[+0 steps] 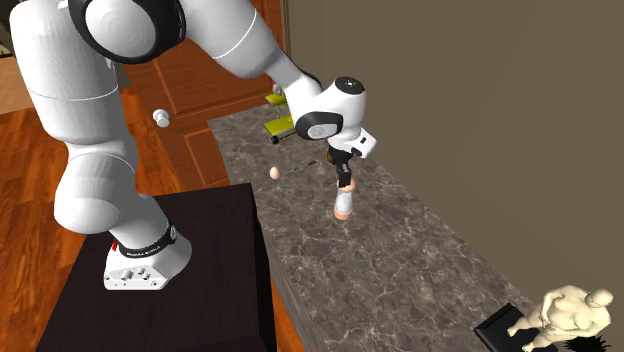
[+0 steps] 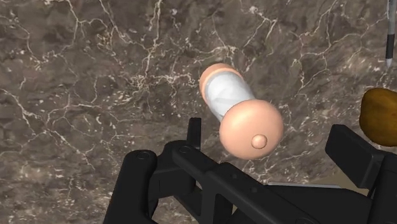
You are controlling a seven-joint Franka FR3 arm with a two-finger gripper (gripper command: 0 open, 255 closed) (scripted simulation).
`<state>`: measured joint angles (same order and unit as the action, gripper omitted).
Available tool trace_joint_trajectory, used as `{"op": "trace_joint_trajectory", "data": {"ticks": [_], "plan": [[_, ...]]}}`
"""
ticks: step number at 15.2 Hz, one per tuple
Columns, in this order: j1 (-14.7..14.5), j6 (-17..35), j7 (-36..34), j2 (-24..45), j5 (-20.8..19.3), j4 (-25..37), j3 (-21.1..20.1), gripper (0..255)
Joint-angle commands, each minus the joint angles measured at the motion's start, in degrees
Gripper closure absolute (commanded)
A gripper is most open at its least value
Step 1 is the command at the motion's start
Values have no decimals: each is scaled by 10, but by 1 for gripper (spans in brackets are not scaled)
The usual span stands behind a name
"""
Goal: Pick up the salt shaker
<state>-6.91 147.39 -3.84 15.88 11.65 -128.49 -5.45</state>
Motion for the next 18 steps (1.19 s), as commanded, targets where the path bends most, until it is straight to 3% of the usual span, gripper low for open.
{"op": "trace_joint_trajectory", "data": {"ticks": [1,3,12,13,18], "plan": [[-3,13,1,43,4,31,-5,0],[-6,23,2,81,7,60,-8,0],[-5,66,12,132,12,67,-11,0],[-5,66,12,130,12,66,-11,255],[-4,67,13,132,12,67,-11,255]]}}
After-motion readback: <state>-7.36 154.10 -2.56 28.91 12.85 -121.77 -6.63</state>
